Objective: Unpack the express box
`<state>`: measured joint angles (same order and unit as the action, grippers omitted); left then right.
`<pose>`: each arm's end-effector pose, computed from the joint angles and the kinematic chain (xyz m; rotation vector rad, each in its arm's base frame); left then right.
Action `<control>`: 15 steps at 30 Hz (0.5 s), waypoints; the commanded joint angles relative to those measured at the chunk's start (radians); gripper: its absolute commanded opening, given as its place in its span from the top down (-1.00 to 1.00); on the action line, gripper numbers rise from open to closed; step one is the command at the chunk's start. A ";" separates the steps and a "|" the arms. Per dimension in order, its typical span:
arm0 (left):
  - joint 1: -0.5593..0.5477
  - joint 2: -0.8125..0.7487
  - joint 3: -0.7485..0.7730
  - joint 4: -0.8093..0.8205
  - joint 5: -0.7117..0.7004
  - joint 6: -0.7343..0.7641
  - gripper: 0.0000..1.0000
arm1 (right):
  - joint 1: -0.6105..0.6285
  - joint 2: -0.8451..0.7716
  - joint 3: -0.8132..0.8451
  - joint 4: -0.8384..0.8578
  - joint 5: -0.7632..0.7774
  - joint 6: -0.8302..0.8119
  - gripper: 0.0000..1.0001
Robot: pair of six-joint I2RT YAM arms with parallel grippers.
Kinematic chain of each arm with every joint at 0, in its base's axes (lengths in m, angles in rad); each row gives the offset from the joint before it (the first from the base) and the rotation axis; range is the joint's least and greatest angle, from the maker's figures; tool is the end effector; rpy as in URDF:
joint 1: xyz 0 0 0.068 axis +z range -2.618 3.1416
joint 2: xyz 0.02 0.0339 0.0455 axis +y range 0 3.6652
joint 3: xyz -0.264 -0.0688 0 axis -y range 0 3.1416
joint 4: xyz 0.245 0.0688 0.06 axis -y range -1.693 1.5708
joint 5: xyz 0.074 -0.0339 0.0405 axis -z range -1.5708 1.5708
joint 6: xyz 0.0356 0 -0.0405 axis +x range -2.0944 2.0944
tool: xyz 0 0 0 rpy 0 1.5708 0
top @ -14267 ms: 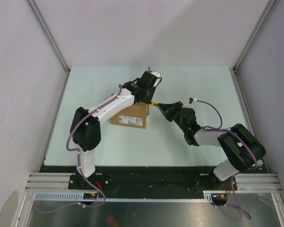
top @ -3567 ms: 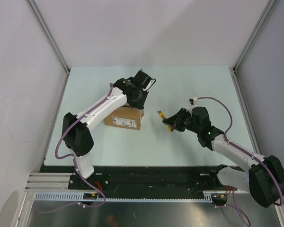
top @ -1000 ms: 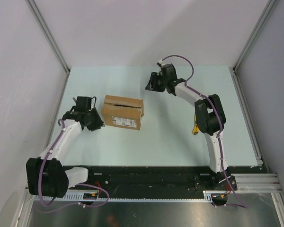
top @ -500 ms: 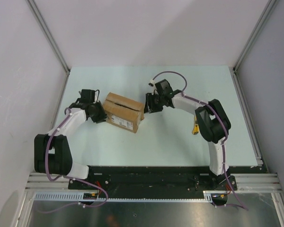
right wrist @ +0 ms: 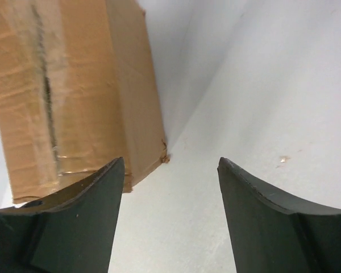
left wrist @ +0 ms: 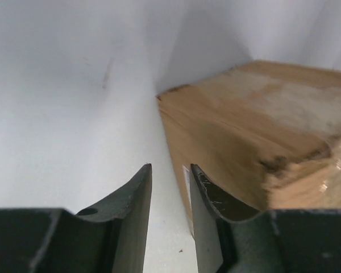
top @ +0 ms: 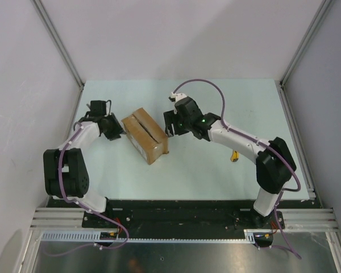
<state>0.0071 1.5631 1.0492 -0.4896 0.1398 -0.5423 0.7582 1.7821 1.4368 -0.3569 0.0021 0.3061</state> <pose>0.3196 -0.0027 0.2172 -0.6556 2.5222 -0.3768 0.2977 0.2818 0.2744 -0.5223 2.2760 0.5474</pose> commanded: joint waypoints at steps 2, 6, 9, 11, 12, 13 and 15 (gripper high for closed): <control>0.100 -0.044 0.037 0.029 0.027 -0.048 0.22 | 0.078 -0.112 0.069 0.044 0.280 -0.143 -0.52; 0.122 -0.132 0.015 0.031 0.108 -0.041 -0.21 | 0.168 -0.012 0.254 -0.026 0.340 -0.268 -0.64; 0.122 -0.175 -0.001 0.042 0.222 -0.025 -0.40 | 0.219 0.094 0.354 -0.085 0.377 -0.330 -0.65; 0.120 -0.184 -0.015 0.059 0.297 -0.012 -0.43 | 0.245 0.143 0.384 -0.109 0.386 -0.357 -0.64; 0.120 -0.184 -0.021 0.065 0.329 -0.002 -0.45 | 0.251 0.152 0.392 -0.111 0.388 -0.361 -0.65; 0.120 -0.184 -0.037 0.077 0.384 -0.001 -0.46 | 0.256 0.160 0.398 -0.109 0.381 -0.364 -0.65; 0.119 -0.178 -0.060 0.088 0.415 0.001 -0.47 | 0.259 0.175 0.399 -0.108 0.366 -0.371 -0.65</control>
<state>0.1303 1.3930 1.0370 -0.4416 0.3836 -0.5671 1.0168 1.9152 1.8023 -0.4046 0.3347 0.0025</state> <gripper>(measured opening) 0.732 0.825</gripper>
